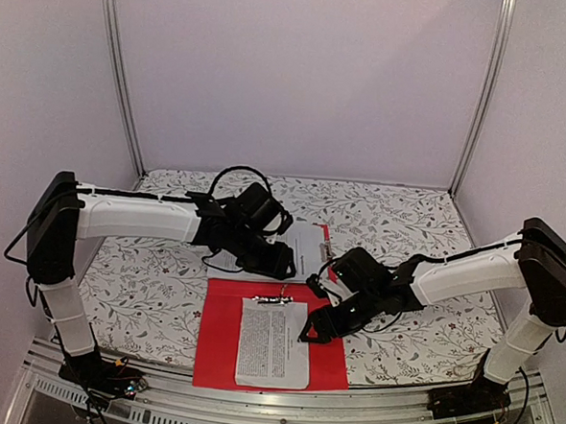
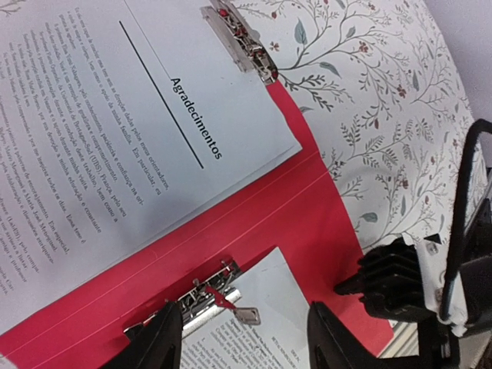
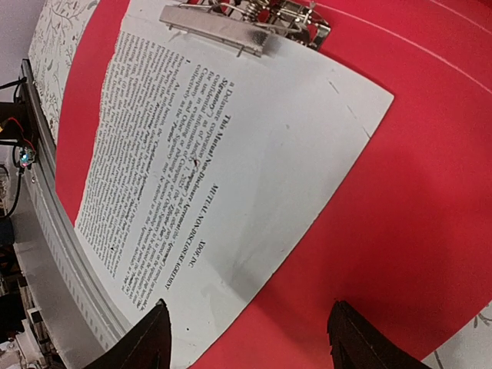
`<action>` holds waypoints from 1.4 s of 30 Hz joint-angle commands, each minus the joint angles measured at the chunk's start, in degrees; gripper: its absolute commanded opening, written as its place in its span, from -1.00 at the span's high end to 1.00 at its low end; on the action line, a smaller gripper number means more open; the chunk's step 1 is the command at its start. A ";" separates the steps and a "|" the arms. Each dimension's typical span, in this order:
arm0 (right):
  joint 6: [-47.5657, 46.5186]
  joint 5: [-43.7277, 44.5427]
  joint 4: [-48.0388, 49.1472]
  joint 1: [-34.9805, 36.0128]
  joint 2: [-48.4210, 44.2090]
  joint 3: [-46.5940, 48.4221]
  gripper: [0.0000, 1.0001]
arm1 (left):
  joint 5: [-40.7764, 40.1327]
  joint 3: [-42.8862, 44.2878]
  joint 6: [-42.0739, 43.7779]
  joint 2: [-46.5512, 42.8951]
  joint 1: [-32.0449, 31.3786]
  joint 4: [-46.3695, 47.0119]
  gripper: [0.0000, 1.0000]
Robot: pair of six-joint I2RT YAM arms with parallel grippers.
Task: Put the files into the folder
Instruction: Close the spring clip on the folder with some files.
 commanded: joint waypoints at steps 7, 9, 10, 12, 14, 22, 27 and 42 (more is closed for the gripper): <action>1.26 -0.92 2.77 0.25 2.26 -1.62 -0.41 | -3.68 4.72 1.79 3.80 -3.08 -7.51 -0.03; 1.26 -0.93 2.70 0.25 2.40 -1.62 -0.41 | -4.48 5.54 1.80 4.07 -3.59 -8.83 -0.01; 1.34 -0.93 2.68 0.20 2.41 -1.62 -0.41 | -5.01 5.90 1.80 4.26 -3.80 -9.47 0.00; 1.41 -0.93 2.66 0.25 2.33 -1.71 -0.40 | -5.52 6.45 1.76 4.67 -4.15 -10.21 0.05; 1.35 -0.85 2.61 0.23 2.27 -1.71 -0.41 | -5.58 6.83 1.80 5.26 -4.30 -10.75 0.11; 1.52 -0.93 2.58 0.22 2.07 -1.71 -0.40 | -7.55 8.52 2.56 7.86 -4.55 -11.73 0.27; 1.59 -0.93 2.66 0.22 2.04 -1.80 -0.40 | -8.03 8.91 2.84 8.47 -4.52 -12.05 0.33; 1.79 -1.29 2.64 0.22 2.32 -1.53 -0.39 | -9.63 8.79 2.78 7.57 -4.57 -13.19 0.50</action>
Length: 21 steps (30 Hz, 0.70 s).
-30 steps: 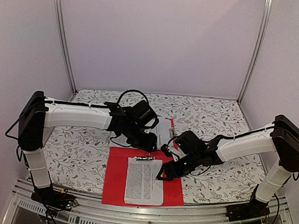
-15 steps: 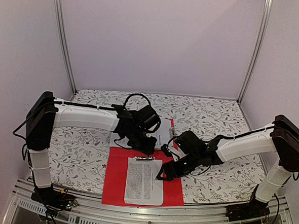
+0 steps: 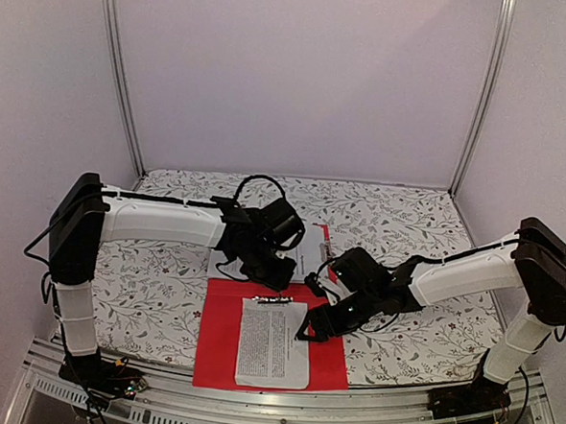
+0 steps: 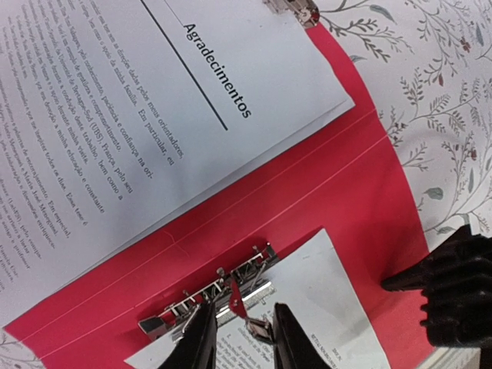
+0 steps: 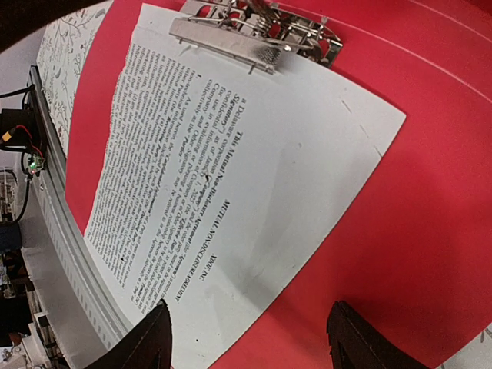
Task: Put the files into the folder
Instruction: Close the spring clip on the folder with some files.
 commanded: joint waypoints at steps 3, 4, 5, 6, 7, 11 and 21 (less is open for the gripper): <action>0.35 -0.31 -0.76 0.20 1.43 -1.05 -0.39 | -1.87 -0.08 0.05 -0.89 -0.56 -2.10 0.53; 0.38 -0.38 -0.77 0.19 1.47 -1.05 -0.39 | -1.92 -0.42 -0.07 -1.26 -0.55 -2.15 0.54; 0.39 -0.47 -0.77 0.26 1.58 -0.98 -0.39 | -2.04 -0.80 -0.20 -1.58 -0.58 -2.20 0.56; 0.39 -0.55 -0.77 0.20 1.66 -0.97 -0.39 | -2.17 -1.27 -0.44 -1.86 -0.57 -2.16 0.56; 0.34 -0.56 -0.74 0.19 1.61 -0.97 -0.39 | -2.32 -1.78 -0.67 -2.20 -0.54 -2.17 0.57; 0.30 -0.65 -0.77 0.20 1.64 -0.88 -0.39 | -2.77 -3.95 -1.50 -3.09 -0.53 -2.05 0.61; 0.37 -0.91 -0.98 0.21 1.92 -0.57 -0.38 | -2.65 -6.31 -2.30 -5.00 -0.44 -0.83 0.49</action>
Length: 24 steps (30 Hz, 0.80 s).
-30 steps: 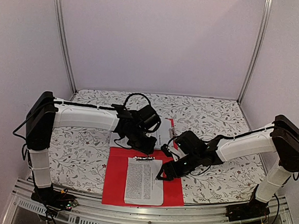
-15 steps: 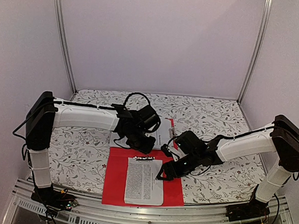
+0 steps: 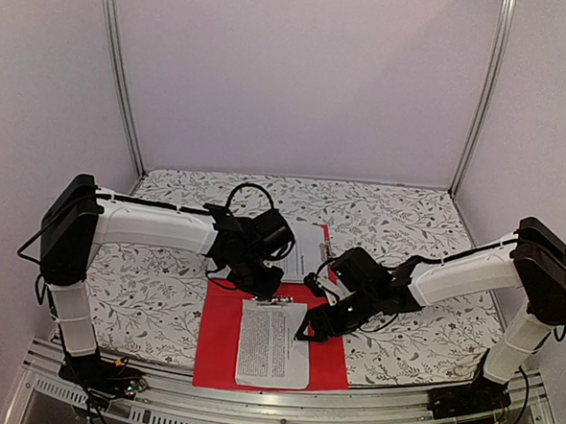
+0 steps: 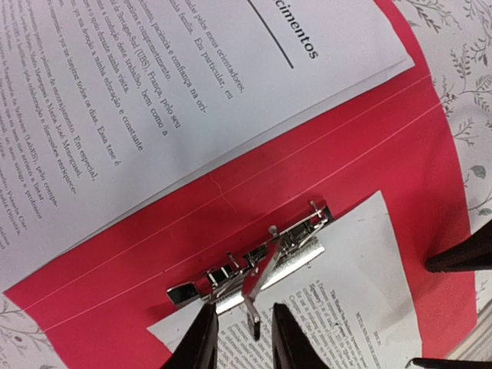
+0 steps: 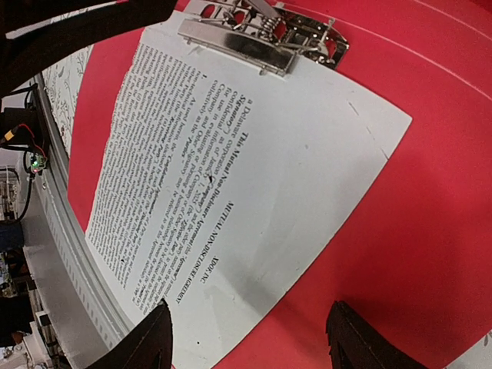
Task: Put the files into the folder
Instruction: Close the spring clip on the folder with some files.
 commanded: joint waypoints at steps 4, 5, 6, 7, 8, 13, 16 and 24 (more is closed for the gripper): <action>0.39 -0.35 -1.69 0.19 1.44 -0.53 -0.38 | 0.32 0.19 -0.16 -3.23 -0.49 0.53 0.30; 0.39 -0.30 -1.74 0.22 1.43 -0.53 -0.38 | 0.59 0.19 -0.15 -3.39 -0.51 0.64 0.23; 0.39 -0.27 -1.77 0.19 1.43 -0.53 -0.38 | 0.72 0.27 -0.17 -3.69 -0.45 0.70 0.17; 0.39 -0.26 -1.78 0.18 1.43 -0.53 -0.37 | 0.71 0.40 -0.19 -3.92 -0.49 0.77 0.13; 0.39 -0.26 -1.68 0.18 1.43 -0.53 -0.37 | 0.58 0.50 -0.15 -4.03 -0.44 0.72 0.10; 0.48 -0.26 -1.71 0.24 1.31 -0.53 -0.37 | -0.38 1.15 0.25 -3.79 -0.03 0.52 0.15; 0.53 -0.35 -1.68 0.20 1.24 -0.61 -0.37 | -0.19 1.51 0.36 -2.88 0.51 0.32 0.29; 0.56 -0.41 -1.66 0.21 1.39 -0.53 -0.36 | 0.39 3.22 1.02 -1.09 1.06 0.64 0.45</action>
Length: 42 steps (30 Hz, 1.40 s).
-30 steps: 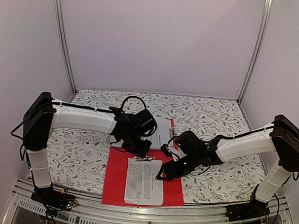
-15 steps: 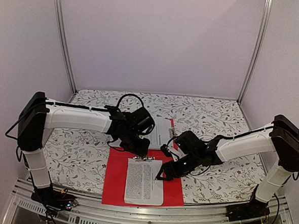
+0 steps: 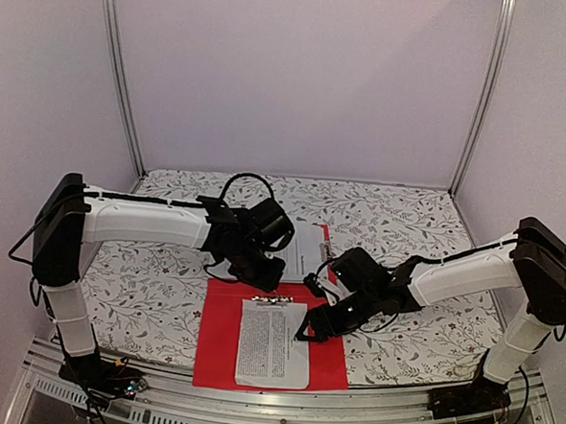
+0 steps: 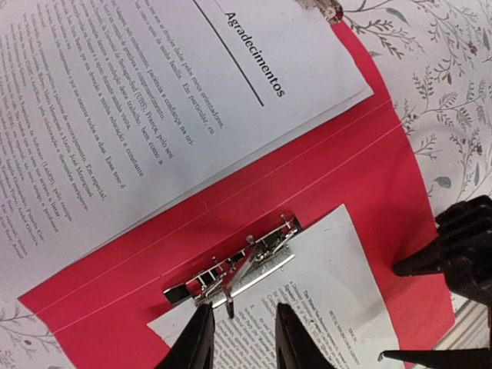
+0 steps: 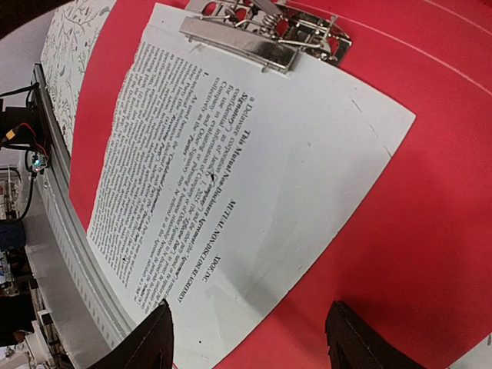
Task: Put the files into the folder
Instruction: Close the spring clip on the folder with some files.
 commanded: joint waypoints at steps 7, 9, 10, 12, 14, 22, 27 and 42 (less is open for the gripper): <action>0.59 -0.04 -1.72 0.26 1.31 -0.64 -0.35 | -0.42 2.75 1.06 2.44 1.03 -0.17 0.58; 0.68 -0.03 -1.71 0.24 1.30 -0.64 -0.35 | -0.59 2.75 1.15 2.70 1.03 -0.37 0.59; 0.69 0.00 -1.65 0.26 1.32 -0.64 -0.35 | -0.76 2.75 1.15 2.80 1.03 -0.48 0.60; 0.75 0.00 -1.63 0.25 1.30 -0.55 -0.35 | -0.91 2.67 1.16 2.88 1.10 -0.58 0.62; 0.84 -0.08 -1.60 0.26 1.28 -0.55 -0.35 | -1.12 2.66 1.26 2.90 1.12 -0.59 0.64; 1.02 -0.35 -1.53 0.20 1.53 -0.47 -0.34 | -1.64 2.42 1.35 2.36 1.27 -0.74 0.76; 0.96 -0.44 -1.63 0.20 1.49 -0.37 -0.34 | -1.69 2.02 1.34 2.52 1.54 -0.82 0.86; 0.05 0.96 -1.75 0.19 0.57 -0.47 -0.34 | -0.83 -8.06 -3.68 0.93 1.56 5.91 1.00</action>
